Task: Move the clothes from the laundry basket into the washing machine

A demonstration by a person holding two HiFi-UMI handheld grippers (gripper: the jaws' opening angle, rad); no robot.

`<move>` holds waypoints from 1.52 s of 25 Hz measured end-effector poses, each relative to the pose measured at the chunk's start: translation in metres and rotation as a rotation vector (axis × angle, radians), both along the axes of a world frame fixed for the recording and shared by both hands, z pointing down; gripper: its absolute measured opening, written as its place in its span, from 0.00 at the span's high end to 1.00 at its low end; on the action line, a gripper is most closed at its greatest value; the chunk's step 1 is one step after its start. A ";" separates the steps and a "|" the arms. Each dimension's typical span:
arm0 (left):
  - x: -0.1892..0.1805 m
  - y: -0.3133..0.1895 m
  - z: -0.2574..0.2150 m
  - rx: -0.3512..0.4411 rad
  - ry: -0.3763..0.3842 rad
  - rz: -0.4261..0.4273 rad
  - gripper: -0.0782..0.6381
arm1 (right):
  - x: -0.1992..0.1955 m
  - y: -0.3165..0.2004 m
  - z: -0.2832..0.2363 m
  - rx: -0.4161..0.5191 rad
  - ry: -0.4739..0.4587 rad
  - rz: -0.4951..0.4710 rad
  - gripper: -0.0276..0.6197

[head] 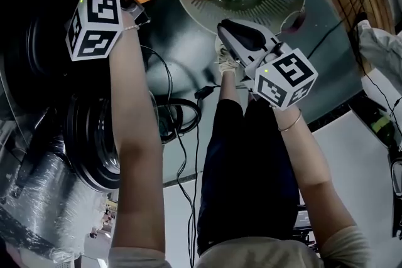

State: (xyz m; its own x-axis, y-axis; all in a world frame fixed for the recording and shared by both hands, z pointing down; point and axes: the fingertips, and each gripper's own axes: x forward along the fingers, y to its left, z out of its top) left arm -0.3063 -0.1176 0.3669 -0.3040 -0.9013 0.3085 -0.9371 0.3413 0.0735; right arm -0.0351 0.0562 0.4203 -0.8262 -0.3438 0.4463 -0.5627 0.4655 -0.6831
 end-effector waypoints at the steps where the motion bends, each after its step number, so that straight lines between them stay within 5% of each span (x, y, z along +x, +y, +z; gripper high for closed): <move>1: -0.004 -0.002 -0.003 0.011 -0.005 -0.006 0.79 | 0.000 0.001 0.001 -0.001 -0.001 0.001 0.89; 5: -0.006 -0.011 0.018 -0.057 -0.007 -0.012 0.77 | -0.006 0.004 0.003 -0.009 -0.004 -0.008 0.89; 9: 0.002 -0.009 0.052 -0.183 0.085 -0.036 0.58 | -0.013 0.008 0.001 -0.009 -0.015 -0.031 0.89; 14: 0.012 0.009 0.051 -0.172 0.190 -0.029 0.43 | -0.011 0.005 -0.005 -0.005 -0.052 -0.015 0.89; 22: 0.037 0.066 0.063 -0.249 0.199 -0.032 0.40 | -0.005 0.004 -0.003 -0.010 -0.048 -0.002 0.89; 31: 0.133 0.105 0.133 -0.425 0.315 0.069 0.40 | -0.001 0.011 0.005 -0.032 -0.046 0.004 0.89; 38: 0.138 0.084 0.163 -0.472 0.234 0.049 0.41 | 0.005 0.009 0.011 -0.042 -0.071 0.043 0.90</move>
